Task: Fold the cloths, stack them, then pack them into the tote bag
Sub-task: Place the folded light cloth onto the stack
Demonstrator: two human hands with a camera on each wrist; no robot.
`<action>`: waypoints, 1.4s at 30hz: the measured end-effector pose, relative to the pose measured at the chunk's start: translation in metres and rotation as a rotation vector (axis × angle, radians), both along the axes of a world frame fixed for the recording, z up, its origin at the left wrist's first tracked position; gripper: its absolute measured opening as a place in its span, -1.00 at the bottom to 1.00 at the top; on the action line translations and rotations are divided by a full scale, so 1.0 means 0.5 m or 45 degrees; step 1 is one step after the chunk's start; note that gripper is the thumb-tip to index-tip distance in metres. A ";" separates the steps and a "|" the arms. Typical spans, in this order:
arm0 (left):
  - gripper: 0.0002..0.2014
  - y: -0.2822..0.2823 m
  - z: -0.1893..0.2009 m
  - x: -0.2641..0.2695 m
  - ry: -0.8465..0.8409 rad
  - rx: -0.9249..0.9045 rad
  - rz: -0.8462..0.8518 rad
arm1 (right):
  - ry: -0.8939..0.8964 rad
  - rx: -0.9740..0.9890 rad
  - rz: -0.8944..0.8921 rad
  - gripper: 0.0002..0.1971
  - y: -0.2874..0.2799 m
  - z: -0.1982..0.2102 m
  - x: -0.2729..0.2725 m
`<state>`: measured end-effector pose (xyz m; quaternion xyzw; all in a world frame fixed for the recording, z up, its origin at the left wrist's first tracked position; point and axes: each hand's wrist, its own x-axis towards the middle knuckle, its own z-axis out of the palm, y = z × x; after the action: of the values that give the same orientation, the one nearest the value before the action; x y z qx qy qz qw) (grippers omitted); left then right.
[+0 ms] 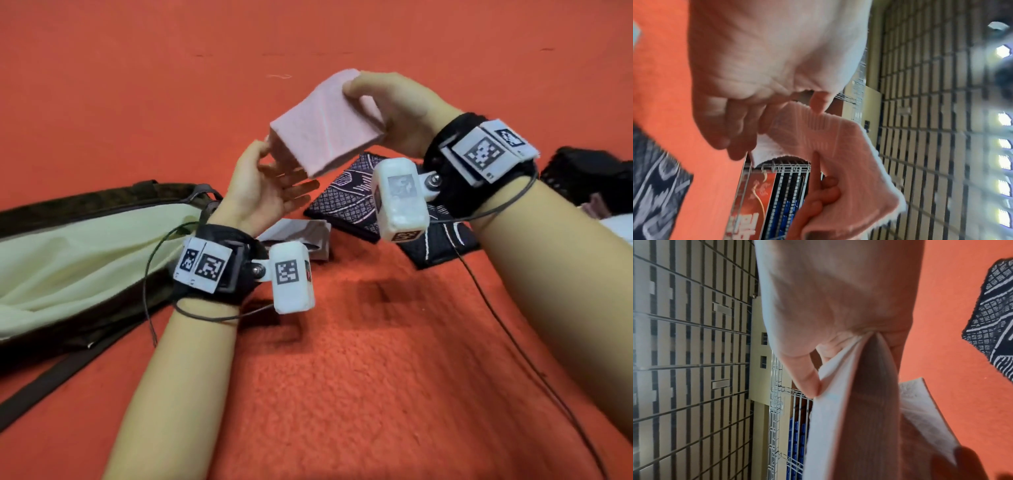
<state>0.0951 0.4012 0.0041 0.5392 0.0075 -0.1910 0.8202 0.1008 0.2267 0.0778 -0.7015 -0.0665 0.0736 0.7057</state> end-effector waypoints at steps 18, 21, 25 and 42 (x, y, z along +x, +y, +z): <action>-0.71 -0.024 0.087 -0.159 0.140 -0.601 0.297 | 0.283 -0.247 -0.153 -0.83 -0.073 -0.056 -0.253; -0.79 -0.034 0.073 -0.173 0.082 -0.524 0.355 | 0.314 -0.125 -0.209 -0.85 -0.098 -0.078 -0.283; -0.85 -0.044 0.055 -0.199 0.000 -0.428 0.360 | 0.312 -0.045 -0.360 -0.90 -0.129 -0.113 -0.308; -0.88 0.092 -0.069 -0.271 0.246 0.432 0.177 | 0.425 -0.267 -0.455 -0.76 -0.115 -0.236 -0.329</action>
<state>-0.0401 0.4471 -0.0305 0.6468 0.1554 -0.1810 0.7244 -0.0636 0.1692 -0.0400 -0.7495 0.1839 0.0689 0.6322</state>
